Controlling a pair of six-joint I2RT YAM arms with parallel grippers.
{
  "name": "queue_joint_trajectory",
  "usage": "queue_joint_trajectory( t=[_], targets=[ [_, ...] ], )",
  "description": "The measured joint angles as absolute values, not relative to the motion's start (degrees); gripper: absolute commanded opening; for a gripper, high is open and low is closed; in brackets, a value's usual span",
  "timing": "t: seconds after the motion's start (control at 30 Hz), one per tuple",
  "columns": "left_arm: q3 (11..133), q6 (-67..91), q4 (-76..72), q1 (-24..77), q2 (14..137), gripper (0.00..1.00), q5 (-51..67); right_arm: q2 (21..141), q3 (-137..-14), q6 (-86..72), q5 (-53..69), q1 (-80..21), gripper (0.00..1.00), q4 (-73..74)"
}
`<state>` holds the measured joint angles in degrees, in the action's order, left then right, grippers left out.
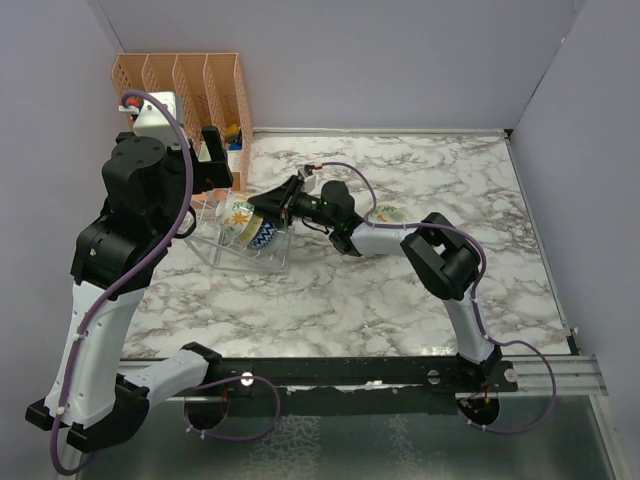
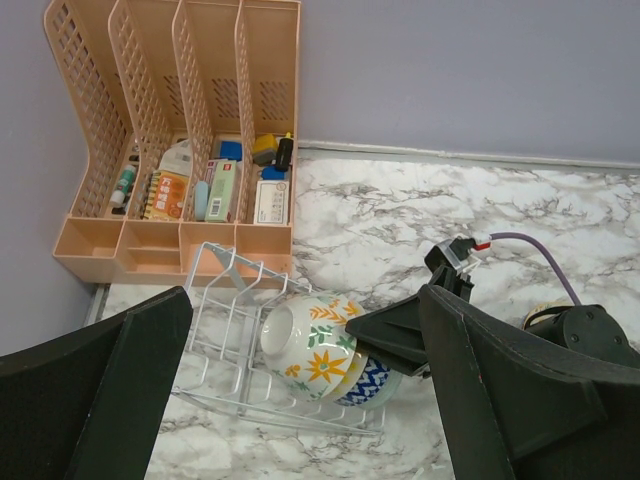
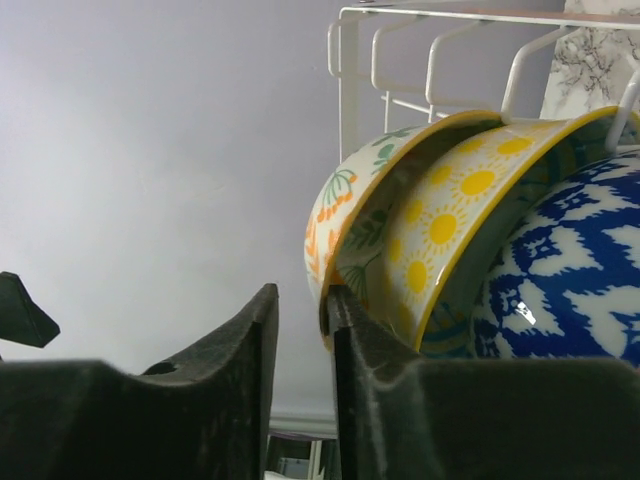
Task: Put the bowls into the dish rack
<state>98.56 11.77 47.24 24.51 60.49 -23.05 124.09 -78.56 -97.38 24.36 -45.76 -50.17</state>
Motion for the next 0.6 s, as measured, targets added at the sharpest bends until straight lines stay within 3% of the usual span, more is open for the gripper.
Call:
queue_joint_trajectory(
  t=[0.1,0.6],
  targets=[
    [98.6,11.8,47.2,24.5,60.5,0.99,-23.0,124.1,-78.6,-96.4,24.7,-45.8,0.37,-49.1],
    [98.5,11.7,47.2,24.5,60.5,0.99,-23.0,119.6,-76.8,-89.8,24.9,-45.8,0.40,-39.7]
  ],
)
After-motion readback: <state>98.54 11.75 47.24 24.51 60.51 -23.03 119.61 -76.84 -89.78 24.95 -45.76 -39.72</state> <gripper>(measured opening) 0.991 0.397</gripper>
